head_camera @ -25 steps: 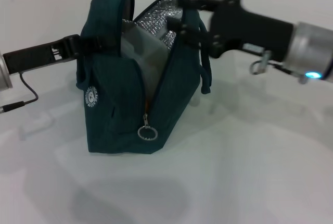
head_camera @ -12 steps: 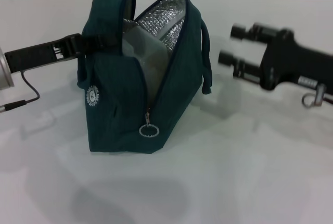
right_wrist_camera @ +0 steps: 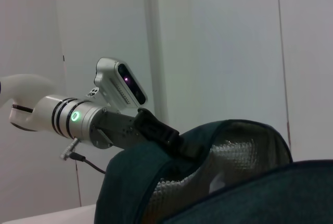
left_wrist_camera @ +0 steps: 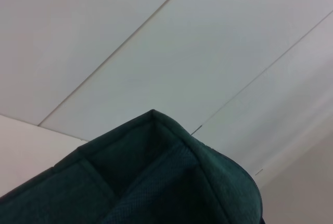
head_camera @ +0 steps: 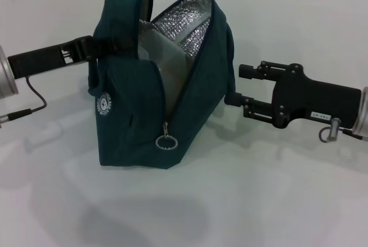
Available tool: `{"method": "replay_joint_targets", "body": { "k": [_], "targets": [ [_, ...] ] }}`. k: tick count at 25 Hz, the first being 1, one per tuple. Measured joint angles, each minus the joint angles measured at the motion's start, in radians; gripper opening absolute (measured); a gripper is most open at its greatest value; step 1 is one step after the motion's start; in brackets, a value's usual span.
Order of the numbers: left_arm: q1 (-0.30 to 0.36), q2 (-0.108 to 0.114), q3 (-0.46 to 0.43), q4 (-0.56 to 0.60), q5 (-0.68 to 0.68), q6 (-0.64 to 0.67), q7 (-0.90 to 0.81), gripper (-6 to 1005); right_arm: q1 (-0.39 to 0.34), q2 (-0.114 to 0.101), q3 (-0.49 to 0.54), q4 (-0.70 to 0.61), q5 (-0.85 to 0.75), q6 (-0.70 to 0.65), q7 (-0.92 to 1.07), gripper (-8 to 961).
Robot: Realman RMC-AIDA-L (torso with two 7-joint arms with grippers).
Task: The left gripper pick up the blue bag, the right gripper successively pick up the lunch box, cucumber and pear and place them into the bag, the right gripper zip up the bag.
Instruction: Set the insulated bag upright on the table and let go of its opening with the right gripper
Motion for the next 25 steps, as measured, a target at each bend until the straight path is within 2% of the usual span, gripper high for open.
{"method": "replay_joint_targets", "body": {
  "k": [6, 16, 21, 25],
  "targets": [
    [0.000, 0.002, 0.000, 0.000, -0.001, 0.000, 0.000, 33, 0.043, 0.013, -0.004, 0.038, -0.009, 0.025, -0.005, 555],
    [-0.004, 0.000, 0.000, 0.000, -0.001, 0.000, 0.000, 33, 0.059, 0.015, -0.009, 0.042, -0.048, 0.035, -0.004, 541],
    [-0.002, 0.000, 0.000, 0.000, -0.001, 0.000, 0.000, 33, 0.059, 0.015, -0.009, 0.038, -0.048, 0.036, -0.012, 302],
    [-0.002, -0.001, -0.001, 0.000, -0.001, 0.000, 0.000, 33, 0.055, 0.015, -0.009, 0.037, -0.048, 0.036, -0.025, 208]
  ]
}}
